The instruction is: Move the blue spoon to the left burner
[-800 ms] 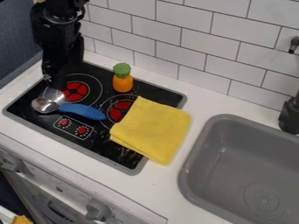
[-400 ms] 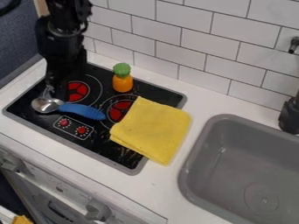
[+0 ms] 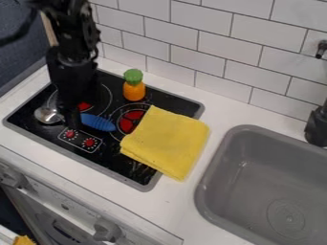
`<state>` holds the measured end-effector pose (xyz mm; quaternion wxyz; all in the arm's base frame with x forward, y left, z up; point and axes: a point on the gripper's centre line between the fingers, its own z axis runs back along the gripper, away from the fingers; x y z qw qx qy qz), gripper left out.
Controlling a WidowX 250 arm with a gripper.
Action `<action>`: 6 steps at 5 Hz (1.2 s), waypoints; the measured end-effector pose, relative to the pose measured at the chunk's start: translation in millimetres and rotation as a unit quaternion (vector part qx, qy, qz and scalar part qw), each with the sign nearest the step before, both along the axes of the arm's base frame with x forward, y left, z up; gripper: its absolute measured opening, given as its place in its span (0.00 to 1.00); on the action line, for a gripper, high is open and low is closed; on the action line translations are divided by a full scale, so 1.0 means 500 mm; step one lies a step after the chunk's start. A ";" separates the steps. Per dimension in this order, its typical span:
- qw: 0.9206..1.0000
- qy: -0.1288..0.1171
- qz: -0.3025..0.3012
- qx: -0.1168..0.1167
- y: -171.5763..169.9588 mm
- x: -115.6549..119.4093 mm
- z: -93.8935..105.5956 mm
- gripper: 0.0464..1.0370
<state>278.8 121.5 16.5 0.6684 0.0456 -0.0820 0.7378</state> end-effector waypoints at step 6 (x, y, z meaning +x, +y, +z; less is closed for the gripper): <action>0.991 0.023 -0.128 0.033 0.069 -0.013 0.058 0.35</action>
